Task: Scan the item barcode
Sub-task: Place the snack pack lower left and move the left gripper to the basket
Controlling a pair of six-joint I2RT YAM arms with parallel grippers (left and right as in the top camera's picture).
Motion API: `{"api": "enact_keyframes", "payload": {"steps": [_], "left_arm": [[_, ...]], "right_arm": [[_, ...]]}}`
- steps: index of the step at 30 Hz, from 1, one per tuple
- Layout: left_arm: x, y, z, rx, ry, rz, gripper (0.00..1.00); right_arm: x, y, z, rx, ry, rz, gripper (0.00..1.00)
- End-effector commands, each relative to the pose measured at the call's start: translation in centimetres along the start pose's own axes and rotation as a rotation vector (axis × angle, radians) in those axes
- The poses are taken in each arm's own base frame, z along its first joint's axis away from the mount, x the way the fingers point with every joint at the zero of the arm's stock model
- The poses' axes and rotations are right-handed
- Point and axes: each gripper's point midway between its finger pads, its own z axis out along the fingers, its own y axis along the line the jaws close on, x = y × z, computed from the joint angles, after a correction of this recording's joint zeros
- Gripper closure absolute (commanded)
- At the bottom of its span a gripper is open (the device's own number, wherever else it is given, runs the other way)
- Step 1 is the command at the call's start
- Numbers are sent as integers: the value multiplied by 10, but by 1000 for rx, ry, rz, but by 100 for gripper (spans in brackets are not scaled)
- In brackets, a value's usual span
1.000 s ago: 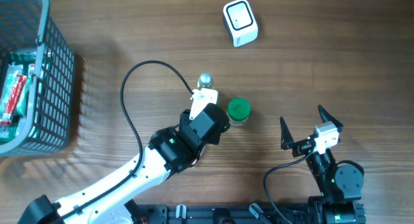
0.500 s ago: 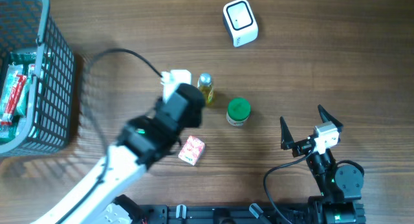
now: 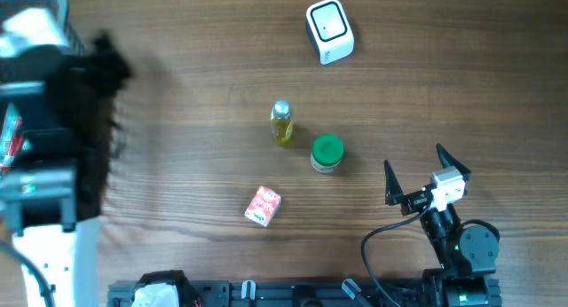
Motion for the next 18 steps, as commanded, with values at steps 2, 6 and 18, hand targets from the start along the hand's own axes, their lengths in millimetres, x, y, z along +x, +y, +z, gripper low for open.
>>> {"api": "enact_keyframes", "payload": {"steps": [2,6,18], "left_arm": [[-35,79,17,-187,-85,-22,0],[-39,118,44,-214,-71,42,0],[85,239,157,-261,377,269,0]], "right_arm": [[0,1,0,-7,-1,-6,0],[0,1,0,-7,-1,-6,0],[0,1,0,-7,-1,-6,0]]}}
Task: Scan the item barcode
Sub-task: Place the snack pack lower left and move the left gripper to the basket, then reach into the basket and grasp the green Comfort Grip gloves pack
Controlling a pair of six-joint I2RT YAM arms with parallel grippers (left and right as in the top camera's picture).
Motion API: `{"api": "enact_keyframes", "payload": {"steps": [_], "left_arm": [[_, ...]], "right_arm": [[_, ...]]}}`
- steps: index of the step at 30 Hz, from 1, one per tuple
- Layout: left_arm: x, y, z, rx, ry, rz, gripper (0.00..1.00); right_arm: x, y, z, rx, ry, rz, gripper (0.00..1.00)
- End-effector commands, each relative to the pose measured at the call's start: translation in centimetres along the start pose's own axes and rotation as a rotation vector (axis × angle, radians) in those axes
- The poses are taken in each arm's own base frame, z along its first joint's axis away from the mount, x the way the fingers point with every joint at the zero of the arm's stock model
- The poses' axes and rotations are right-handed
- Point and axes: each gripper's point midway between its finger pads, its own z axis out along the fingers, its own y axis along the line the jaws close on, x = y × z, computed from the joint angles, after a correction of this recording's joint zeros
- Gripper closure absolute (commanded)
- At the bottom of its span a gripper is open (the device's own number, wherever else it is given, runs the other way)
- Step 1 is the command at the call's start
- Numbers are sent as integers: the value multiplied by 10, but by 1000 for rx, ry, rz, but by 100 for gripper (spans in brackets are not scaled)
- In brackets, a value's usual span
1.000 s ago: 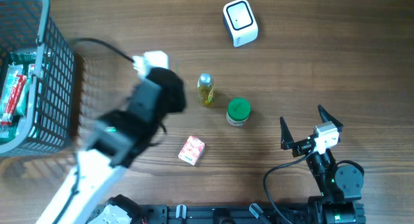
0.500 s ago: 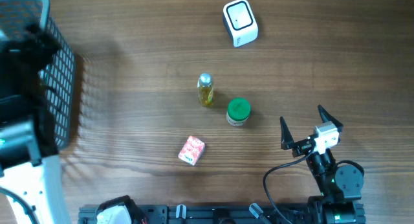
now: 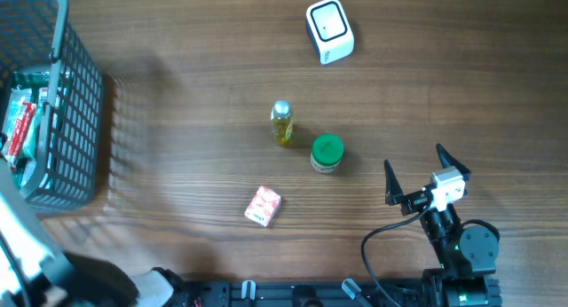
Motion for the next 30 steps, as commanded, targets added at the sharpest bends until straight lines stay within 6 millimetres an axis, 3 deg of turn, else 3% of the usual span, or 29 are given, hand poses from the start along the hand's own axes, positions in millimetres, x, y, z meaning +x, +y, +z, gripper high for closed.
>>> {"api": "enact_keyframes", "payload": {"steps": [1,5,8,12,22,30], "left_arm": [[38,-1,43,78,123,206,0],[75,-5,74,158,216,337,0],[98,-18,89,254,253,477,0],[124,-20,107,297,305,582,0],[154,-24,148,323,320,637,0],[175,-36,165,392,319,631,0]], "right_arm": [[0,1,0,-7,-2,-6,0],[0,1,0,-7,-2,-6,0],[0,1,0,-7,-2,-6,0],[0,1,0,-7,-2,-6,0],[0,1,0,-7,-2,-6,0],[0,1,0,-7,-2,-6,0]]}}
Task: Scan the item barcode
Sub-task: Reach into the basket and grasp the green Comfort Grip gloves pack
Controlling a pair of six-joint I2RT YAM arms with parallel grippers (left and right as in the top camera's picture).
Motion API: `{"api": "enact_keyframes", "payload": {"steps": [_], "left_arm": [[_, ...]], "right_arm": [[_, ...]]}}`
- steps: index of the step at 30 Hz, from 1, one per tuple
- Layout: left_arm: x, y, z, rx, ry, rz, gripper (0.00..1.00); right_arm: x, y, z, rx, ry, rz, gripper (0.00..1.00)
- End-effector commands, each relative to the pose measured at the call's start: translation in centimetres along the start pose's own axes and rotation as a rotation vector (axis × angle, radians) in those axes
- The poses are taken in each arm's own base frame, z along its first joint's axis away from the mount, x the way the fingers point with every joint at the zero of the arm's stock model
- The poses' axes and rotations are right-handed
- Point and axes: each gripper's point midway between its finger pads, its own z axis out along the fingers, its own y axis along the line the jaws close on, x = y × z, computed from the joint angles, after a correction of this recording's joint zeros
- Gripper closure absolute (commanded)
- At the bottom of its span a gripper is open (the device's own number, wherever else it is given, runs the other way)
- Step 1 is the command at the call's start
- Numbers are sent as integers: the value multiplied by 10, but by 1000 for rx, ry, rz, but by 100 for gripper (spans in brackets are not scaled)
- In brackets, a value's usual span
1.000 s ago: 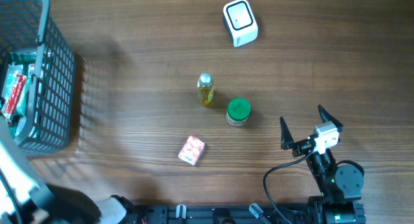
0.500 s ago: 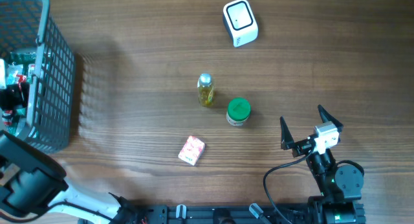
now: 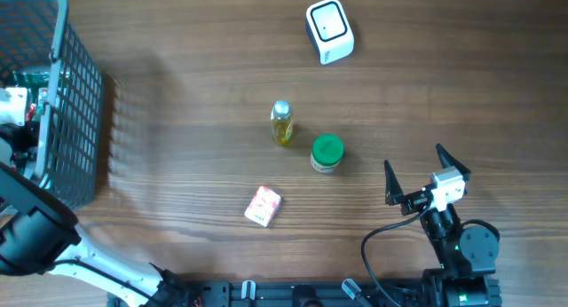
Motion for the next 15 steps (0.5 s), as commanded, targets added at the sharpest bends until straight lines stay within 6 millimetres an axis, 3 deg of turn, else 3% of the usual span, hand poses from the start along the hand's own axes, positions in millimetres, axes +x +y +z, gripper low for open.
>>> {"api": "enact_keyframes", "payload": {"steps": [1,5,10,15], "left_arm": [[8,-10,20,54,4,11,0],[18,-17,30,82,33,-6,0],[15,-15,29,74,24,-27,0],[-12,-8,16,94,-57,-98,0]], "right_arm": [[0,1,0,-7,-2,-6,0],[0,1,0,-7,-2,-6,0],[0,1,0,-7,-2,-6,0],[0,1,0,-8,-2,-6,0]]}}
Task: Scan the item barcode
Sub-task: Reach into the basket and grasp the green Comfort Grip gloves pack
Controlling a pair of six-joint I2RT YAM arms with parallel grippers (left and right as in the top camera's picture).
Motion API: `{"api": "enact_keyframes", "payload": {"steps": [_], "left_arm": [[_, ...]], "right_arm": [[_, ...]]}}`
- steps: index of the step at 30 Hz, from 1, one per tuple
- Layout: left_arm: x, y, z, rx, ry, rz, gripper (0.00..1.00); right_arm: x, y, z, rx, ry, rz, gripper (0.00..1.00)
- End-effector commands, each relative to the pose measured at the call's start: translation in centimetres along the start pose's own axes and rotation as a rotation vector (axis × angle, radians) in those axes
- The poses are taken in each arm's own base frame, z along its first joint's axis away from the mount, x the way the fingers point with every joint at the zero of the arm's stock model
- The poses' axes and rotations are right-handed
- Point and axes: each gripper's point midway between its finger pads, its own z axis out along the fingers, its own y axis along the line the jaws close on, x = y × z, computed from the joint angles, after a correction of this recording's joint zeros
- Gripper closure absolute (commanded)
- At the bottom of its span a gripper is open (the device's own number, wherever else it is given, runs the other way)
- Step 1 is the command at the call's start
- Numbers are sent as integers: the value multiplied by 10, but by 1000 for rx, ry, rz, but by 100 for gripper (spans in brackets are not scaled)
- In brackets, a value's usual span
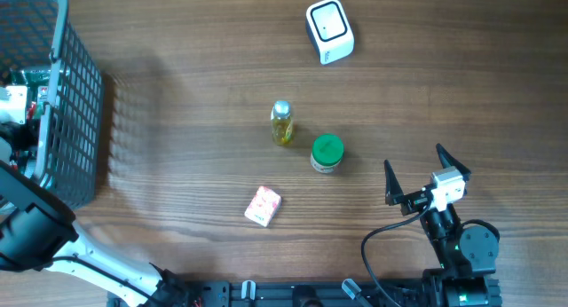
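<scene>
A white barcode scanner stands at the far middle of the table. Three items rest in the middle: a small yellow bottle with a silver cap, a green-lidded jar and a red-and-white carton. My left arm comes up the left edge, and its white wrist is inside the wire basket. The left fingers are hidden there. My right gripper stands open and empty at the near right, apart from every item.
The dark wire basket fills the far left corner and holds packets, one with a green edge. A black cable loops by the right arm's base. A rail runs along the table's front edge.
My left arm has shifted only slightly at the basket. The three items, the scanner and the right arm have not moved.
First my left arm was a dark blur over the basket at the left. Then it was low at the near left corner, with the basket's red packets showing. After that it reached into the basket from the left edge, where it stays now. The right arm stayed still throughout.
</scene>
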Motion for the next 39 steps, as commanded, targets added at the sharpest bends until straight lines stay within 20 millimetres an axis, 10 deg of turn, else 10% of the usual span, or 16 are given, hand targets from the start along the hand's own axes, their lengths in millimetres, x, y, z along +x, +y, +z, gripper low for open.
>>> {"api": "enact_keyframes", "payload": {"steps": [1,7,26,34,39], "left_arm": [[-13,-1,4,50,-43,-76,0],[-31,-8,-5,118,-100,-75,0],[20,-11,31,95,78,-5,0],[22,-12,32,97,83,-34,45],[22,-13,32,103,85,-59,96]], "right_arm": [[0,1,0,-7,-2,-6,0],[0,1,0,-7,-2,-6,0],[0,1,0,-8,-2,-6,0],[0,1,0,-7,-2,-6,0],[0,1,0,-7,-2,-6,0]]}}
